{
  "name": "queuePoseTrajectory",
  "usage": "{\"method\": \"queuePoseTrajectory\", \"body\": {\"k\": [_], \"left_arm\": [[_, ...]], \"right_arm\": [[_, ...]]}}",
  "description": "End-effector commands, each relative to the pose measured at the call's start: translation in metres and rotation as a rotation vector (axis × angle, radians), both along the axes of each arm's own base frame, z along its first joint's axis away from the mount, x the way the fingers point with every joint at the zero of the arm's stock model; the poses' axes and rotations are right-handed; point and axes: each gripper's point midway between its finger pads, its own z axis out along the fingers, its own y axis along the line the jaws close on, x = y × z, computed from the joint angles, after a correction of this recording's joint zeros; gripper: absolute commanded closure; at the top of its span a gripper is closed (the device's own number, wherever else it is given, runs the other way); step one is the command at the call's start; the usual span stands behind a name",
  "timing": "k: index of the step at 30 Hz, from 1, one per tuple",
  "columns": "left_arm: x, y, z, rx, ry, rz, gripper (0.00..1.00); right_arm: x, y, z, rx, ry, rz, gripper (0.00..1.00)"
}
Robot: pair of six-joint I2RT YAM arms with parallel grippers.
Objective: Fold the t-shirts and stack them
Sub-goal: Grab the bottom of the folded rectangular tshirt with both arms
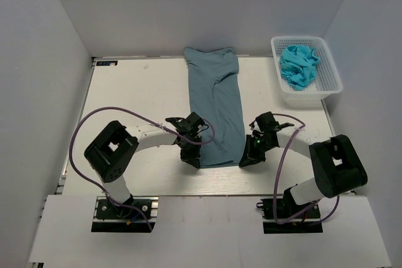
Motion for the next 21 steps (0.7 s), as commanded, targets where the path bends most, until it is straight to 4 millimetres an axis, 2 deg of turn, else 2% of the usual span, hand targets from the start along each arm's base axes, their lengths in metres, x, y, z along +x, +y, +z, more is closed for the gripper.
{"method": "queuePoseTrajectory", "body": {"k": [1, 2, 4, 6, 9, 10, 14, 17, 19, 20, 21], "left_arm": [[0.0, 0.013, -0.004, 0.047, -0.041, 0.013, 1.0], [0.001, 0.014, -0.003, 0.047, -0.055, 0.027, 1.0], [0.005, 0.011, 0.01, 0.018, -0.09, 0.043, 1.0], [-0.002, 0.012, 0.016, -0.002, -0.089, 0.042, 1.0], [-0.014, 0.007, 0.034, -0.086, -0.066, 0.039, 1.0], [-0.022, 0.009, 0.035, -0.101, -0.048, 0.031, 1.0], [-0.041, 0.005, 0.041, -0.136, 0.019, 0.019, 1.0], [-0.029, -0.005, 0.057, -0.15, -0.008, 0.021, 1.0], [-0.014, -0.009, 0.067, -0.122, -0.052, 0.04, 1.0], [-0.005, -0.005, 0.07, -0.104, -0.069, 0.067, 1.0], [0.004, 0.002, 0.072, -0.048, -0.082, 0.11, 1.0]], "right_arm": [[-0.008, -0.007, -0.011, -0.043, 0.032, -0.002, 0.94], [-0.005, -0.01, -0.009, -0.056, 0.006, -0.008, 1.0], [-0.004, -0.012, 0.0, -0.061, -0.021, -0.018, 1.0], [-0.007, -0.01, 0.006, -0.05, -0.027, -0.016, 1.0], [-0.025, -0.007, 0.018, 0.0, -0.016, -0.011, 1.0], [-0.036, -0.006, 0.023, 0.034, -0.01, -0.012, 1.0], [-0.047, 0.0, 0.033, 0.091, -0.022, -0.013, 1.0], [-0.038, 0.003, 0.04, 0.091, -0.058, -0.007, 1.0], [-0.032, 0.002, 0.041, 0.071, -0.07, -0.004, 1.0], [-0.016, 0.005, 0.051, 0.062, -0.111, -0.007, 1.0], [-0.007, 0.001, 0.052, 0.026, -0.132, -0.019, 1.0]]}}
